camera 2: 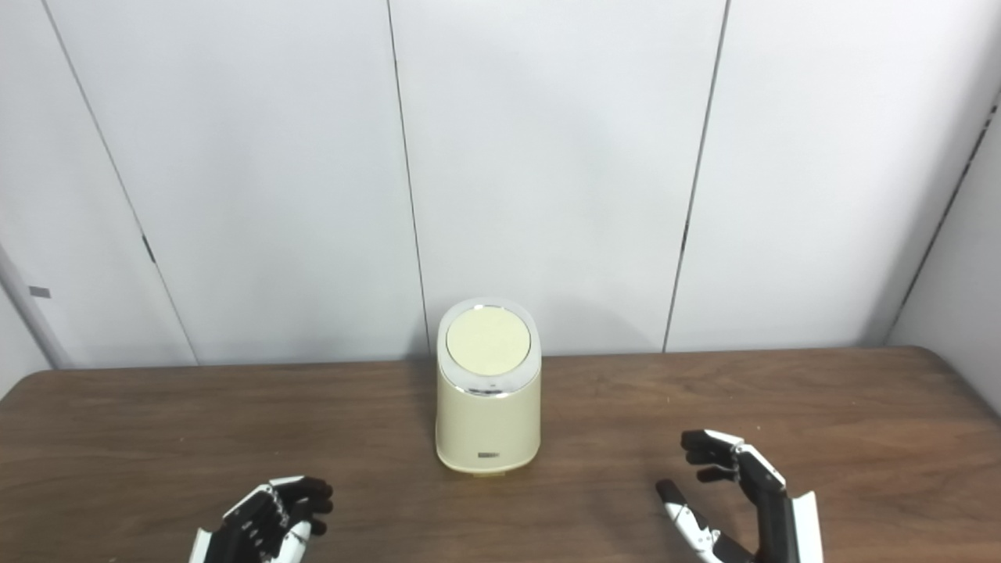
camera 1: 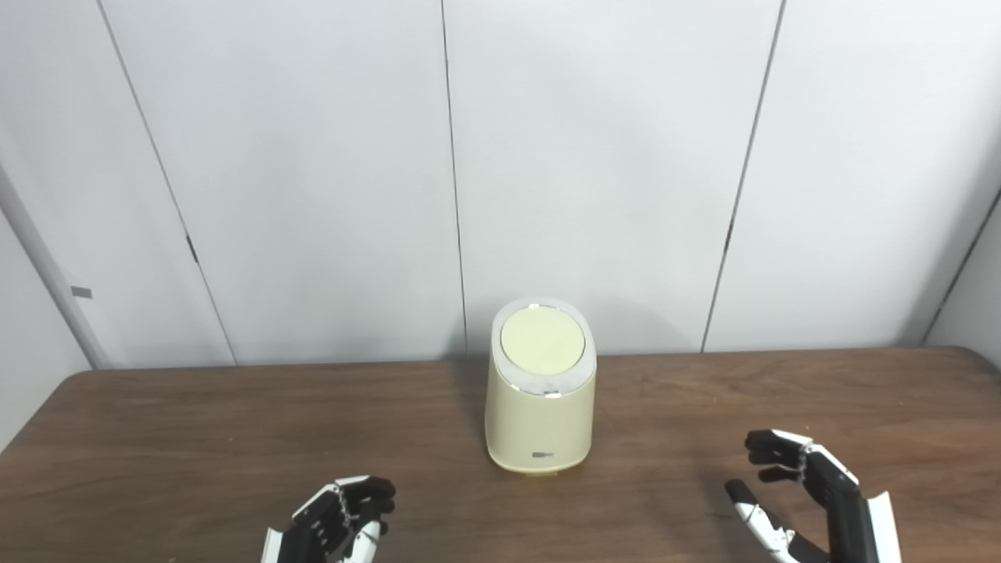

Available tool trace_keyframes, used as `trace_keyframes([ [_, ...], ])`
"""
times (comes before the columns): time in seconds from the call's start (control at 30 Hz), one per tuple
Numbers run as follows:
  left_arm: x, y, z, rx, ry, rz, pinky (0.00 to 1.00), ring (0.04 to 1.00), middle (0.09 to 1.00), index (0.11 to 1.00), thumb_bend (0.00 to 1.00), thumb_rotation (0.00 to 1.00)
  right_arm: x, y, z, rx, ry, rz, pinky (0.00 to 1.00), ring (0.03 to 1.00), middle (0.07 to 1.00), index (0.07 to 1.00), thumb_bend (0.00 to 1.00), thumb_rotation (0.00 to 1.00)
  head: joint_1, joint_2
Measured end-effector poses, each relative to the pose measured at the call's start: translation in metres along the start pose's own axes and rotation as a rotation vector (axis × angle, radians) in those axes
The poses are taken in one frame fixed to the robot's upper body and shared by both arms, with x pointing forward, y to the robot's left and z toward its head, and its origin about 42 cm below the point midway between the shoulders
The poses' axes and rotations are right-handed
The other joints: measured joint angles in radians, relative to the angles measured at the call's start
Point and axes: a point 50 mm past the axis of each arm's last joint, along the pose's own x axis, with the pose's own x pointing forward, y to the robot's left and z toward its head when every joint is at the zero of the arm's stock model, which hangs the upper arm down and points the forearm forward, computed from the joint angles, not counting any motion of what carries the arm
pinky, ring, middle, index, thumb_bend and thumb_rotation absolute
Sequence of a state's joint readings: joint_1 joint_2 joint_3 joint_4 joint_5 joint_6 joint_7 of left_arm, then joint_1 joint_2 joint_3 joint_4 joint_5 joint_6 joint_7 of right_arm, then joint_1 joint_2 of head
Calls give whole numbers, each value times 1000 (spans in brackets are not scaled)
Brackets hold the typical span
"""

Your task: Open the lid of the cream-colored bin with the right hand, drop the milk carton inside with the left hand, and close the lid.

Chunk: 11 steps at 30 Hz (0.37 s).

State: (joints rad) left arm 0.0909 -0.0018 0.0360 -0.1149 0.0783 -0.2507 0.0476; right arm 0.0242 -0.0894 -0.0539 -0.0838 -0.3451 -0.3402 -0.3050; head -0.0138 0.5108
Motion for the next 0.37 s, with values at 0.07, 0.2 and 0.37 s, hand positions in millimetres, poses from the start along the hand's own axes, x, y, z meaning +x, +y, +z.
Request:
trace_keyframes([
  [0.07,0,0,0,-1,0,1,536,618,641,626,193,242,0,0,0,0,0,9,514,606,633,625,284,222,0,2],
  [0.2,0,0,0,-3,-1,1,531,616,640,624,183,225,0,0,0,-2,0,9,509,597,624,616,289,242,5,3],
  [0.37,0,-1,0,-9,-2,4,524,611,636,619,187,212,0,0,-1,-18,18,9,513,599,627,616,292,199,6,5],
])
